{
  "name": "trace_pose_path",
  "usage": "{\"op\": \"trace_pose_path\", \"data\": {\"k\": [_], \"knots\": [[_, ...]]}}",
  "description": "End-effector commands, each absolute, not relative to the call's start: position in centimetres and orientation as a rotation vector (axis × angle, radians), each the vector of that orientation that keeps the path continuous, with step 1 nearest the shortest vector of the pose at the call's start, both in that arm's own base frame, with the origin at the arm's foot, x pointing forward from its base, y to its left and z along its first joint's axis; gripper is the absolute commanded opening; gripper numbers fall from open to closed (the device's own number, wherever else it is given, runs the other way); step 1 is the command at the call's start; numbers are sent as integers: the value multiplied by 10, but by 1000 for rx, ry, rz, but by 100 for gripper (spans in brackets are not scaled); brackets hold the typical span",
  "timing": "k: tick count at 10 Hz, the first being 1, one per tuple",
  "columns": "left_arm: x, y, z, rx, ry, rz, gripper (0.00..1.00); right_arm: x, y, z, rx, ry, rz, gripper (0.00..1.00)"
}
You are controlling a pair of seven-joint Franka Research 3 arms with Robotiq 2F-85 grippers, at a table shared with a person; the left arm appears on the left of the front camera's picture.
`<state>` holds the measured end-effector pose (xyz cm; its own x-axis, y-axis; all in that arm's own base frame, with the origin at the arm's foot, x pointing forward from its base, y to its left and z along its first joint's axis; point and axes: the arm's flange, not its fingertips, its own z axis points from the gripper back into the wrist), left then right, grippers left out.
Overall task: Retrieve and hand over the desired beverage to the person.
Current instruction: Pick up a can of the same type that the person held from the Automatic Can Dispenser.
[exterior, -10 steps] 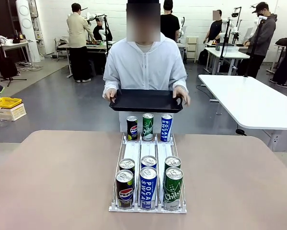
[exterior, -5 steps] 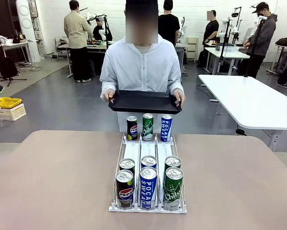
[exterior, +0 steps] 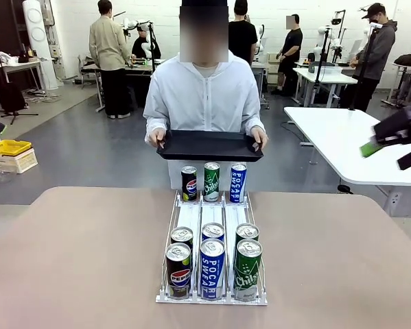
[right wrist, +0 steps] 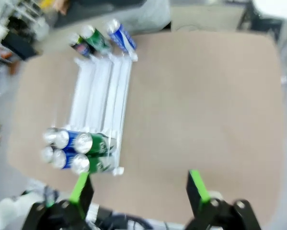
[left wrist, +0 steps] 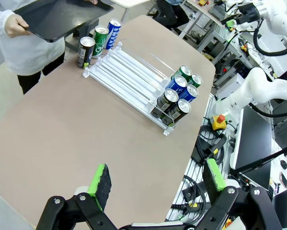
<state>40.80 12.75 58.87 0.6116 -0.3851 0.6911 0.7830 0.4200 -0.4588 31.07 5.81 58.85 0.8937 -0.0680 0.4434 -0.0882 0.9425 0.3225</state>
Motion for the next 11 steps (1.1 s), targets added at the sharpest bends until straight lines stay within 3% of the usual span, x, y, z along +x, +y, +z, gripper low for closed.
{"op": "trace_pose_path", "data": {"k": [1,5,11], "knots": [[408,129,592,-861,-537,-774,100,329,96,584,238,-353,-137,100],[408,129,592,-861,-537,-774,100,342,156,541,143,-246,-111,100],[408,129,592,-861,-537,-774,100,338,150,539,170,-274,-124,100]]}}
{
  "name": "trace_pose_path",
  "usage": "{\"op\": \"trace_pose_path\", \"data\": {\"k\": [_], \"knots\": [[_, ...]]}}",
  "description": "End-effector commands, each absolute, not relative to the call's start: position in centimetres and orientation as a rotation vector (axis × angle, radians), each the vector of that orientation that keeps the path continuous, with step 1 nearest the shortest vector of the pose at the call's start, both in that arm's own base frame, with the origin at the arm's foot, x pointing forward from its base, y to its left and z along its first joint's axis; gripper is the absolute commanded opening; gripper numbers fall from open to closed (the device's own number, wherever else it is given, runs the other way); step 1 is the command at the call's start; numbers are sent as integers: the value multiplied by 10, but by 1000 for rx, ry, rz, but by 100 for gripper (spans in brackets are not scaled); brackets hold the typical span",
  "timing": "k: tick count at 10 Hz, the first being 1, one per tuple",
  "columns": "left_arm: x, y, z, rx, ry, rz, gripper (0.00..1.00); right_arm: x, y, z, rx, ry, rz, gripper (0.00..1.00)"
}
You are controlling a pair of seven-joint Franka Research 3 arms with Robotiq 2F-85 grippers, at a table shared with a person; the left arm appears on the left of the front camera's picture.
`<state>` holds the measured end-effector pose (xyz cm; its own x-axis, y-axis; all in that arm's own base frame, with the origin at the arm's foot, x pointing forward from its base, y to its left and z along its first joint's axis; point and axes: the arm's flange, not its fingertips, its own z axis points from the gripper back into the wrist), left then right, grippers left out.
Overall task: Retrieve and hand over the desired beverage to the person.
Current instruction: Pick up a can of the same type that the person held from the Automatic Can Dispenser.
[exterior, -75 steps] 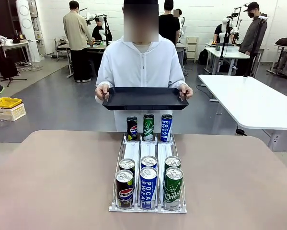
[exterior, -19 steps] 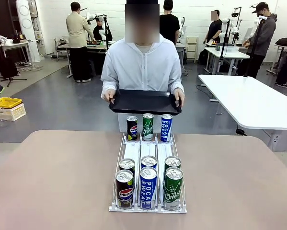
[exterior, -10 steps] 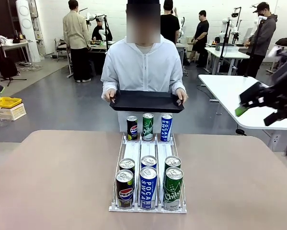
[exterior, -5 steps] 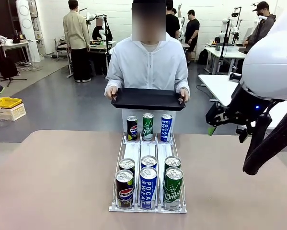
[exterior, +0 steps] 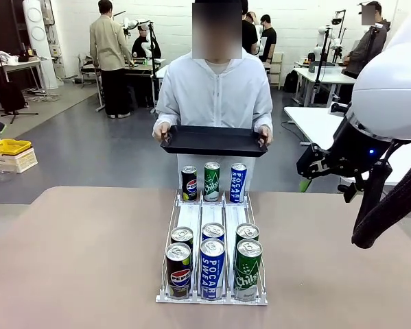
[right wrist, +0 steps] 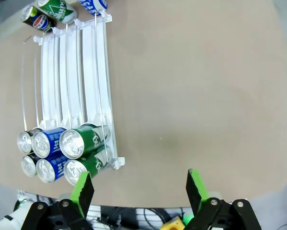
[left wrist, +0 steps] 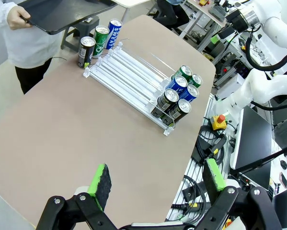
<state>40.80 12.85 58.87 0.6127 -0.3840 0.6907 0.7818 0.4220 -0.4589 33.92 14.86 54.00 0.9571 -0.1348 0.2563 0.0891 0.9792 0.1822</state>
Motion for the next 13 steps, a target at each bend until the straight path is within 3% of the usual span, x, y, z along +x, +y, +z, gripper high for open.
{"op": "trace_pose_path", "data": {"k": [1,6,13], "knots": [[408,129,592,-861,-537,-774,100,338,150,539,170,-274,-124,100],[408,129,592,-861,-537,-774,100,305,217,524,12,-288,134,100],[408,129,592,-861,-537,-774,100,318,308,485,-19,-147,146,100]]}}
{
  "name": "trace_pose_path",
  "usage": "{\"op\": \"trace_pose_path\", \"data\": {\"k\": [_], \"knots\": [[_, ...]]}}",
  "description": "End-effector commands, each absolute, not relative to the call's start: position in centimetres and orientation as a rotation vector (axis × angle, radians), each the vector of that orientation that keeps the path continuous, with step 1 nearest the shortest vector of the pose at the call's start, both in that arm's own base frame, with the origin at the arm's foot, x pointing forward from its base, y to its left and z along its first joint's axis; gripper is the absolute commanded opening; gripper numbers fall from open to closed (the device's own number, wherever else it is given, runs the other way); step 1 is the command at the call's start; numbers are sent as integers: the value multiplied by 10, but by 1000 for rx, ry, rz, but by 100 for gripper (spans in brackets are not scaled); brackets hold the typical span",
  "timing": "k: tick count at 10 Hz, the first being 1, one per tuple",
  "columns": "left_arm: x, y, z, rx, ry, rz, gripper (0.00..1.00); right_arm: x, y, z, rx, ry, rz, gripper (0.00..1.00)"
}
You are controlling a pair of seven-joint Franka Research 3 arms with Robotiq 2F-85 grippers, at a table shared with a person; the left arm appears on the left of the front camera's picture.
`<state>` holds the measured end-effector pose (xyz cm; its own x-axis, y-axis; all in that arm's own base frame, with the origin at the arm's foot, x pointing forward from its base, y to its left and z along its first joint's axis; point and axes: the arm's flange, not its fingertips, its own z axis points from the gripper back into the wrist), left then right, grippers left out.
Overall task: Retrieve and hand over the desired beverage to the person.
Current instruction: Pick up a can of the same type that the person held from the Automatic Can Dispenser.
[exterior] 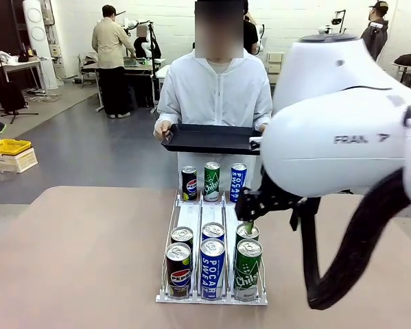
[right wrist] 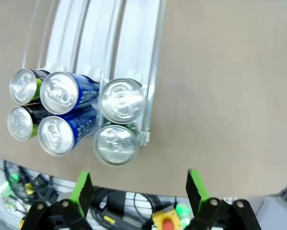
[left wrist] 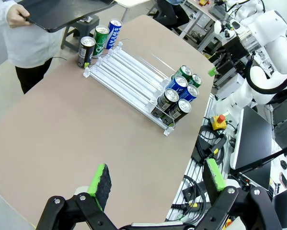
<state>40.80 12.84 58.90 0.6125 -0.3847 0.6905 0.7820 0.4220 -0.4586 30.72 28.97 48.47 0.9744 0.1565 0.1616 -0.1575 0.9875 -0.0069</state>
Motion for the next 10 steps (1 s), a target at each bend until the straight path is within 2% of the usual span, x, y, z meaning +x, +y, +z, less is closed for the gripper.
{"op": "trace_pose_path", "data": {"k": [1,10], "knots": [[408,129,592,-861,-537,-774,100,322,312,478,-26,-130,157,100],[408,129,592,-861,-537,-774,100,315,309,471,4,-118,173,100]]}}
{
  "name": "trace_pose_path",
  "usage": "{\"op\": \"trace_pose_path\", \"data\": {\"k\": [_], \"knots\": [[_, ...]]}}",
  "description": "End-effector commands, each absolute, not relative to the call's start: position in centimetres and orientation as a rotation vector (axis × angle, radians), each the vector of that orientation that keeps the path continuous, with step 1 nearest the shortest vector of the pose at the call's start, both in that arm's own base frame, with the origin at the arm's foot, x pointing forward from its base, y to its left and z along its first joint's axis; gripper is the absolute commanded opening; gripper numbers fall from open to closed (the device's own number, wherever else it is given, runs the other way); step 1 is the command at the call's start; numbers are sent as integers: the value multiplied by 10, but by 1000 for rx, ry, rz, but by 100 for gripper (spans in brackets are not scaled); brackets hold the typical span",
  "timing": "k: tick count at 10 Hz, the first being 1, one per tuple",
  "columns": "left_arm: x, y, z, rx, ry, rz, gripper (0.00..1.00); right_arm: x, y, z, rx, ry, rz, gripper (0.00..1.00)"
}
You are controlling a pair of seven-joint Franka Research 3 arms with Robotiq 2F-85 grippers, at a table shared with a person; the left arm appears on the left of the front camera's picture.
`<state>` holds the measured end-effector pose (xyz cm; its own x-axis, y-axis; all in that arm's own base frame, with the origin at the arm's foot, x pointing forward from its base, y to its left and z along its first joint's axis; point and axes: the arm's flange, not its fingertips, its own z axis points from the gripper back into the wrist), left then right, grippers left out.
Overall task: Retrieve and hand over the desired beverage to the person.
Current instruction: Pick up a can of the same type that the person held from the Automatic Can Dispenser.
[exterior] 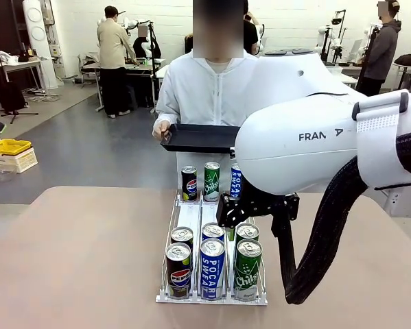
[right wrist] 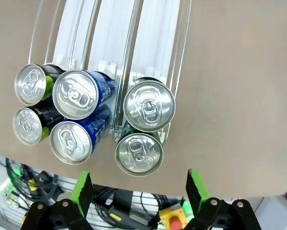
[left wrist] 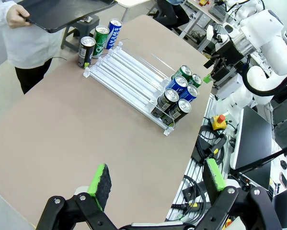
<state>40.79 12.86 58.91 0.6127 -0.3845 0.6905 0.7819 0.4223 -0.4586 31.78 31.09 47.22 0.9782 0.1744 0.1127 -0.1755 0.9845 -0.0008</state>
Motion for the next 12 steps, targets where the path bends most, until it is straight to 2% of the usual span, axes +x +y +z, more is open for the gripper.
{"op": "trace_pose_path", "data": {"k": [1,12], "knots": [[408,129,592,-861,-537,-774,100,315,309,471,4,-118,173,100],[408,129,592,-861,-537,-774,100,315,309,471,4,-118,173,100]]}}
